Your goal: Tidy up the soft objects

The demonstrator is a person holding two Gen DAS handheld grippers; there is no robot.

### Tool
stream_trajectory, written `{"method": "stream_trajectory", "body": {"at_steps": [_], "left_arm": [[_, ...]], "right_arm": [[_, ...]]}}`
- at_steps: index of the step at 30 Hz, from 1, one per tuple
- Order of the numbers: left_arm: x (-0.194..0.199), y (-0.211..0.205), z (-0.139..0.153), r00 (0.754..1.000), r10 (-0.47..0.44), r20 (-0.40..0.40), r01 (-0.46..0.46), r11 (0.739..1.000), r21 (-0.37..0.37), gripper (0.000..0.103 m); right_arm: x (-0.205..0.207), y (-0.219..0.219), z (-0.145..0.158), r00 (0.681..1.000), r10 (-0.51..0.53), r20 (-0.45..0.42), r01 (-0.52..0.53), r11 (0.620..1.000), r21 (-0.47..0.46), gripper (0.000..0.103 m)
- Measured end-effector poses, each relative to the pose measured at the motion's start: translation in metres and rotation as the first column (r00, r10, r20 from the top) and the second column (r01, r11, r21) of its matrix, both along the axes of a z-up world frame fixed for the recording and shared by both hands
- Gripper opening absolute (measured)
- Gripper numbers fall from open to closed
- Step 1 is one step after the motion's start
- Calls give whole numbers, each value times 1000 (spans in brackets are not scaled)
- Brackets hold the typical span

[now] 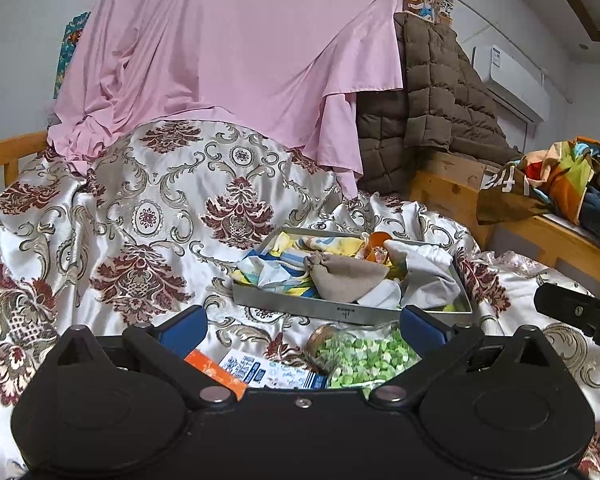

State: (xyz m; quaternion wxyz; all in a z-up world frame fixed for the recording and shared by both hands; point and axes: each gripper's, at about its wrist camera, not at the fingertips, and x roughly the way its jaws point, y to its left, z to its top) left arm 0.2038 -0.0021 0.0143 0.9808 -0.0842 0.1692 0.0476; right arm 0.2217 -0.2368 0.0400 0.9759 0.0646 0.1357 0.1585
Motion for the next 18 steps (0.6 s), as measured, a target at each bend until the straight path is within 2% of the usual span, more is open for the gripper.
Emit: {"method": "stream_trajectory", "body": {"at_steps": [18], "left_arm": [[-37, 8, -8, 999, 47, 20, -47, 999, -15, 102]], "right_arm": [[-37, 9, -10, 1000, -18, -8, 18, 999, -27, 103]]}}
